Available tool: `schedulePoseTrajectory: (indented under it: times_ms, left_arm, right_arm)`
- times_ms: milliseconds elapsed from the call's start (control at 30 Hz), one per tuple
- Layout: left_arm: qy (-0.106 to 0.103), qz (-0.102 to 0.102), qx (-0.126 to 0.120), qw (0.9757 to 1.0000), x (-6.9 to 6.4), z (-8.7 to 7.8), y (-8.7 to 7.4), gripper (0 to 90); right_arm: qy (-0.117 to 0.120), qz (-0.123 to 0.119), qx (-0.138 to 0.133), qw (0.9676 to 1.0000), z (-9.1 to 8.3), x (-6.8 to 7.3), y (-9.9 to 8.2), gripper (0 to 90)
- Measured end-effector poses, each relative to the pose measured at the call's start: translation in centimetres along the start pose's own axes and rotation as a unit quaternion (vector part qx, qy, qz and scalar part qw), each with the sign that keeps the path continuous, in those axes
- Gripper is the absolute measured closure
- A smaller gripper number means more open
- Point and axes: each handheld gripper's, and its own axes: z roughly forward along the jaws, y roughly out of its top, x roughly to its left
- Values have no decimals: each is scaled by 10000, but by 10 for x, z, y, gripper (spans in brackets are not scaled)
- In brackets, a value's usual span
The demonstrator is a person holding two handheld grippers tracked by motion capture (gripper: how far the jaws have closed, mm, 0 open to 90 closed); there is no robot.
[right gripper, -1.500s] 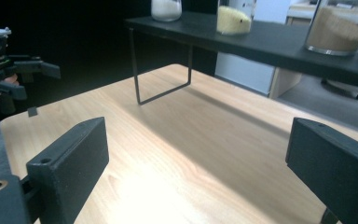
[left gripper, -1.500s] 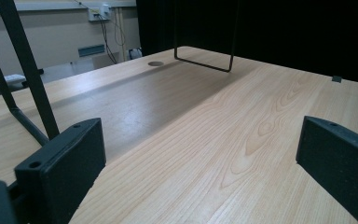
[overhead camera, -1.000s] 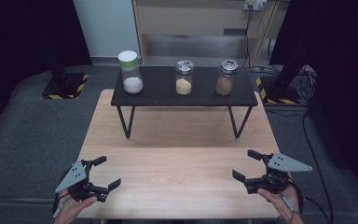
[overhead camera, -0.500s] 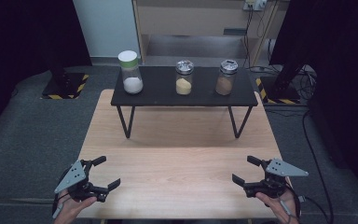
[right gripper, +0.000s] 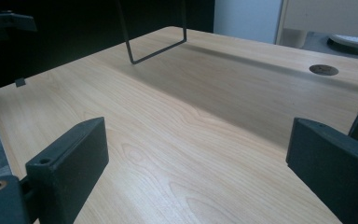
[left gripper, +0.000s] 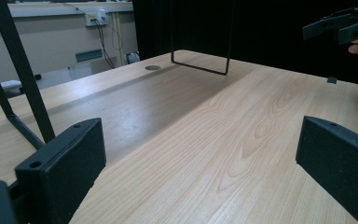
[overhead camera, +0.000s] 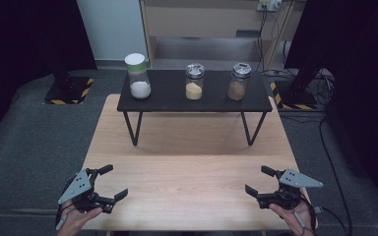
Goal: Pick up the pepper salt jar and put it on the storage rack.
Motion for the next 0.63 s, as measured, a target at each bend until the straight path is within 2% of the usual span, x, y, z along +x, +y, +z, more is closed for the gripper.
schedulePoseTrajectory:
  times_ms: [633]
  left_arm:
    - [-19,-10,-22,10000,1,0,-1,3]
  right_arm:
    - [-9,125,-14,9999,0,-4,-3,61]
